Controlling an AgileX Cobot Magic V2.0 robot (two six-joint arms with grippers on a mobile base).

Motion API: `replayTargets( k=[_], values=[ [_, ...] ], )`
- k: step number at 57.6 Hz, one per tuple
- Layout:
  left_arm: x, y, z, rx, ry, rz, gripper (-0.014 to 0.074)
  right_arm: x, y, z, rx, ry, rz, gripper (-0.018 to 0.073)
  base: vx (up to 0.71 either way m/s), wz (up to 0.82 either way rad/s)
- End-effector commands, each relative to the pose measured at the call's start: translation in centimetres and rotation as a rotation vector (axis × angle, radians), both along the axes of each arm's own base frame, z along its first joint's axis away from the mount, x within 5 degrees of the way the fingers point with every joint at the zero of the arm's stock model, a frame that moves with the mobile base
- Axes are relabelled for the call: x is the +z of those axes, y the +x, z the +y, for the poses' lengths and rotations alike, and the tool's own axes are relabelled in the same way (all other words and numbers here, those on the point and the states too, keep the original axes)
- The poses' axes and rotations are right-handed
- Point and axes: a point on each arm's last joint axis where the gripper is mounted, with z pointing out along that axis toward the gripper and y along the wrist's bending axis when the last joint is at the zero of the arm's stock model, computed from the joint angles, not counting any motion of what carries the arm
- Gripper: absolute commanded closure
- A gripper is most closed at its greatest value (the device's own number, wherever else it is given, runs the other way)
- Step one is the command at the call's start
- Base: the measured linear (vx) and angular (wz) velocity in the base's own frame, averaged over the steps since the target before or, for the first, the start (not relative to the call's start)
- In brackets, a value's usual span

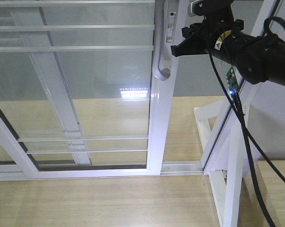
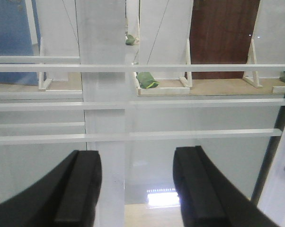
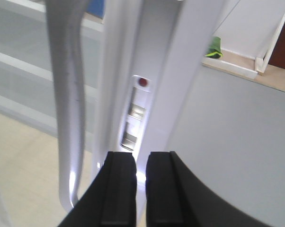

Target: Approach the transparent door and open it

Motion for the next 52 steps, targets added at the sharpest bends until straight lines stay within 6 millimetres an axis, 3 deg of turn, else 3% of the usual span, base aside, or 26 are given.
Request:
replayTargets(
  k=[1, 11, 19, 34, 43, 52],
  values=[
    [1.9, 0.1, 0.2, 0.019, -0.02, -0.105, 0.0125, 5.0, -1.7, -0.5, -0.001, 0.034, -0.118, 0.0421, 0.0, 0.0],
    [1.5, 0.1, 0.1, 0.008, -0.017, -0.065, 0.0125, 7.7, -4.2, -1.7, -0.042, 0.005, -0.076, 0.0573, 0.0, 0.0],
    [1.1, 0.1, -0.1, -0.006, -0.008, -0.02, 0.0125, 9.1, -6.8, -2.7, -0.059, -0.006, -0.071, 0.0569, 0.0, 0.0],
    [1.0, 0.7, -0.5, -0.048, 0.153, -0.055, 0.0125, 6.2, -14.2, -4.7, -0.023, 0.002, -0.117, 0.0567, 0.0, 0.0],
    [0.2, 2.9, -1.5, -0.076, 0.103, -0.063, 0.0125, 5.0, -17.7, -5.8, -0.025, 0.007, -0.122, 0.0567, 0.0, 0.0],
    [-0.4, 5.7, -3.8, -0.175, 0.071, -0.071, 0.0125, 4.7, -19.5, -6.4, -0.03, 0.009, -0.133, 0.0567, 0.0, 0.0]
  ],
)
